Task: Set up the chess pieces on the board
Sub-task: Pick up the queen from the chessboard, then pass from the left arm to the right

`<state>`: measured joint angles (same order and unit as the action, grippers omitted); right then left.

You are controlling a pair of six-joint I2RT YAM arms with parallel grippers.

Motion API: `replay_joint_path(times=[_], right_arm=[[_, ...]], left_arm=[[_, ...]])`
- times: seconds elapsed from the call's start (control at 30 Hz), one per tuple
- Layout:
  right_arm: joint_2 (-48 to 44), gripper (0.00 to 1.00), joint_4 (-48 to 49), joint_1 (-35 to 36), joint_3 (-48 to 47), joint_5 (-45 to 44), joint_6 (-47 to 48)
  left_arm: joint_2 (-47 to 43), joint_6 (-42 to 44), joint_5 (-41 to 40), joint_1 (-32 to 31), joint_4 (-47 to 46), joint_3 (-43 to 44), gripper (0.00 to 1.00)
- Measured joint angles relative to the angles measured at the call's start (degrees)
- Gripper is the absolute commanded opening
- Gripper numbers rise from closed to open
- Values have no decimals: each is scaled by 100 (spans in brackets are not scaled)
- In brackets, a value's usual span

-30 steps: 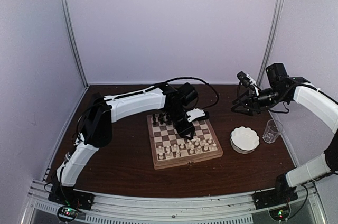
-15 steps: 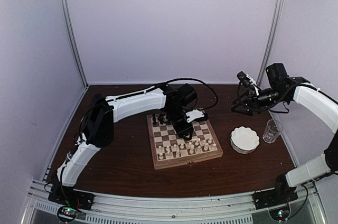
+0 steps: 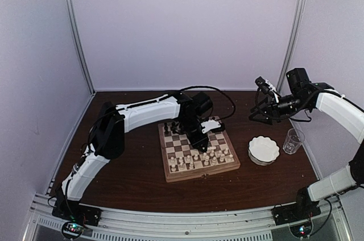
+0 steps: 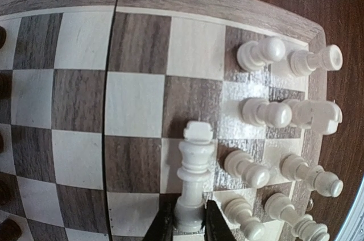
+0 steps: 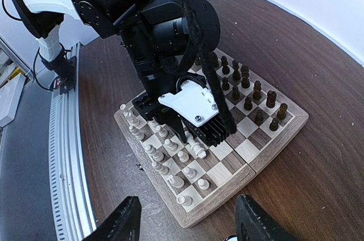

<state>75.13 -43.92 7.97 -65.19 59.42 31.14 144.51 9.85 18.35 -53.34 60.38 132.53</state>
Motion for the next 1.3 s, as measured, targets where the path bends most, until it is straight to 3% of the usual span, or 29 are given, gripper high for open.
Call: replay_joint_path(times=[0.23, 0.47, 0.8, 1.0, 1.3], right_arm=[[0, 58, -2, -2, -4, -4, -31], [83, 57, -142, -2, -608, -46, -365], [815, 56, -256, 155, -1657, 140, -1799], [1475, 56, -601, 780, -1987, 334, -2393], [1971, 57, -848, 1508, -2710, 570, -2730]], left_arm=[[-33, -33, -94, 28, -55, -42, 6], [-1263, -461, -131, 404, -730, -1386, 5], [-4037, -1954, 348, 479, -4033, -3945, 6], [-4197, -2004, -72, 175, -4874, -4507, 6], [-4197, -1781, -643, -297, -5049, -4656, 6]])
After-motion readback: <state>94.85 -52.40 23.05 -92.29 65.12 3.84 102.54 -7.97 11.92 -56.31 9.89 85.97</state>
